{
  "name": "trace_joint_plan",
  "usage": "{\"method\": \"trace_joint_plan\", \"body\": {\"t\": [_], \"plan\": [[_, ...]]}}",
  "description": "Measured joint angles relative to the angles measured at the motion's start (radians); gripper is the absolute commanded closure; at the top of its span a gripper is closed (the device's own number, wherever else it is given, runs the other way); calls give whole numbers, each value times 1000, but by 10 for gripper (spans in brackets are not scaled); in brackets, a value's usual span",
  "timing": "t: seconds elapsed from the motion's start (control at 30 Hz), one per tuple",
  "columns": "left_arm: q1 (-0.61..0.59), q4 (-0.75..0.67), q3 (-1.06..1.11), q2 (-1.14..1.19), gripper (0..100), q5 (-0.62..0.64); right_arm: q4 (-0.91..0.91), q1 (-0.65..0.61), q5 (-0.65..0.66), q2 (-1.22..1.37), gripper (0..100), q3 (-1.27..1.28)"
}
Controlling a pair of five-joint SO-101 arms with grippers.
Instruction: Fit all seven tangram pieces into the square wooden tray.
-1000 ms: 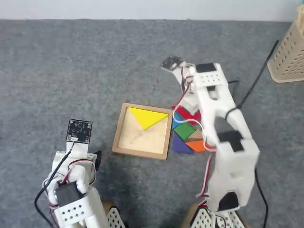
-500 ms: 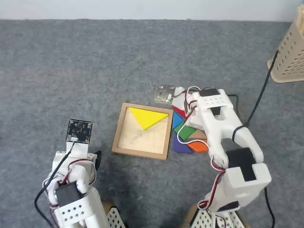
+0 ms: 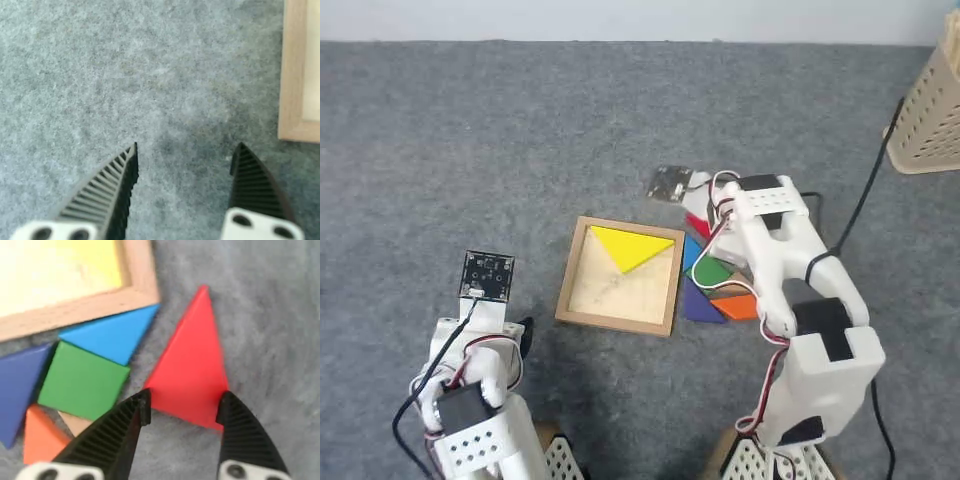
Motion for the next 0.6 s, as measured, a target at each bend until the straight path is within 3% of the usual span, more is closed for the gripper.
{"method": "trace_joint_plan", "body": {"t": [0.33, 0.6], "plan": [[0, 0, 0, 0, 720, 0, 15, 129, -471, -2, 776, -2], [0, 0, 0, 0, 720, 0, 72, 157, -549, -61, 768, -32]]}}
